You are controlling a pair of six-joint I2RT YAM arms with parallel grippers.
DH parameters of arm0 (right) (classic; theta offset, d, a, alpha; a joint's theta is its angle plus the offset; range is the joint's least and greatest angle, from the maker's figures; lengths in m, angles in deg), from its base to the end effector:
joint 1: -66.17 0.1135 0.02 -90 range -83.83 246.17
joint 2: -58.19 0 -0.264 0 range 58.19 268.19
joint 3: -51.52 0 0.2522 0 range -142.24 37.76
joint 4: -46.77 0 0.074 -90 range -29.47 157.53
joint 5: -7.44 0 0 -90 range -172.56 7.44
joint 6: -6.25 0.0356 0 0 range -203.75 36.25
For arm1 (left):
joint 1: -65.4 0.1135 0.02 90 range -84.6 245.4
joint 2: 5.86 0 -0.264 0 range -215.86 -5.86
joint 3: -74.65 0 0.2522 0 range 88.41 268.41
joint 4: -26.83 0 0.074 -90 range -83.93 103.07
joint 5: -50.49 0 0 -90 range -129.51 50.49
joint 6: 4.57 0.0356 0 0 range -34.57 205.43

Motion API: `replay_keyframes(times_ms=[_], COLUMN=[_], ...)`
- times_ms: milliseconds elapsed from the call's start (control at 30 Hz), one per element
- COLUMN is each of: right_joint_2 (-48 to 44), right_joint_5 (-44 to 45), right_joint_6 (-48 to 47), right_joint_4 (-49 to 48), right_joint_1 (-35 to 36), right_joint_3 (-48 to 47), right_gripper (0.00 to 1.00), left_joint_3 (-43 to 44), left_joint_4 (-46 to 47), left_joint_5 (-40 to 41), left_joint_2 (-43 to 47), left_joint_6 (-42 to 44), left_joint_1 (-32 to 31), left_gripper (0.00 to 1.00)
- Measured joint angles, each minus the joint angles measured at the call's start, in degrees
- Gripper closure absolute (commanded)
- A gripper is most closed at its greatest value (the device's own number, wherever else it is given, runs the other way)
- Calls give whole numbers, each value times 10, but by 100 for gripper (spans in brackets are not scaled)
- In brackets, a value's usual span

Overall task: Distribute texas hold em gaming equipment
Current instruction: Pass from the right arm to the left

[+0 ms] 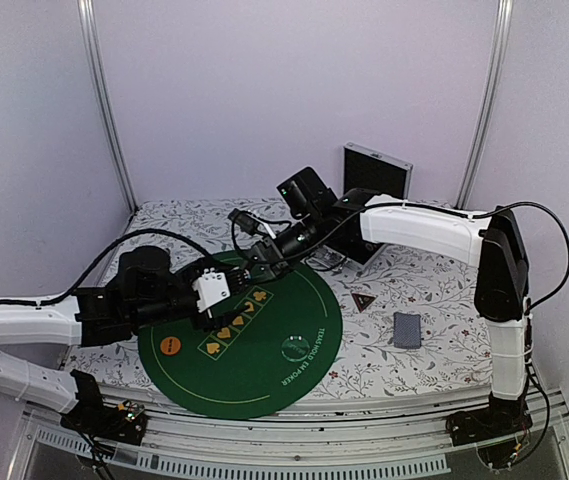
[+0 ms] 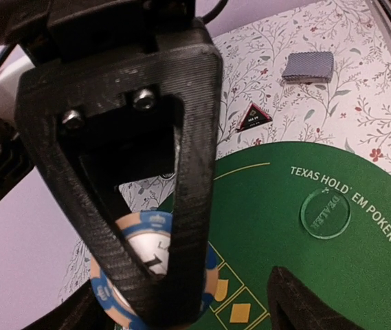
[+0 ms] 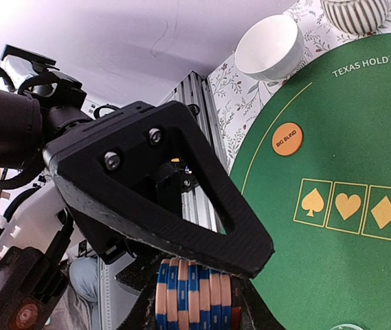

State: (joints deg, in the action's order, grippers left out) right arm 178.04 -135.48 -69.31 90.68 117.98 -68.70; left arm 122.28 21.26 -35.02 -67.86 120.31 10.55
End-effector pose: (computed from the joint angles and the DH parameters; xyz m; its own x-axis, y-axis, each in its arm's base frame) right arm 0.2700 0.3892 0.2783 -0.6198 -0.5447 -0.5649 -0.6990 0.0558 0.7130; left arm 0.1423 -0.1973 0.2467 0.2808 0.5914 -0.7559 0.7462 0.3607 0.5595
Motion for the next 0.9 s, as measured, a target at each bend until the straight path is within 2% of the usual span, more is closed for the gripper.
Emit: replay_keyframes(times_ms=[167,367,400,467,500,633,800,867,900], right_joint_2=[0,1,2,2,3,3,3,3,3], right_joint_5=[-4,-10,-12,-13,-14,-17,-16,-16,-16], right_joint_6=[13,20,22,24,26,28,29,30,30], right_joint_4=[-6,-11,-11,-12,-14,-23,-23,-23,-23], right_joint_1=[2,4,5,6,7,9,10,10,10], right_joint_3=[2,4,4,4,4,4,4,4,4], right_gripper=[97,97,97,97,97,97,97,97,97], left_joint_3=[3,8,8,8,8,9,9,9,9], left_joint_4=[16,23,23,24,24,25,27,27,27], left_joint_5=[11,12,12,12,11,12,14,13,12], left_joint_2=[-17,-21,-21,-21,-21,-22,-21,-21,-21], left_joint_6=[-12,-25,-26,-28,-29,-31,-32,-33,-33], left_joint_1=[0,2,2,2,2,2,3,3,3], left_gripper=[45,54,53,41,39,59,61,67,73])
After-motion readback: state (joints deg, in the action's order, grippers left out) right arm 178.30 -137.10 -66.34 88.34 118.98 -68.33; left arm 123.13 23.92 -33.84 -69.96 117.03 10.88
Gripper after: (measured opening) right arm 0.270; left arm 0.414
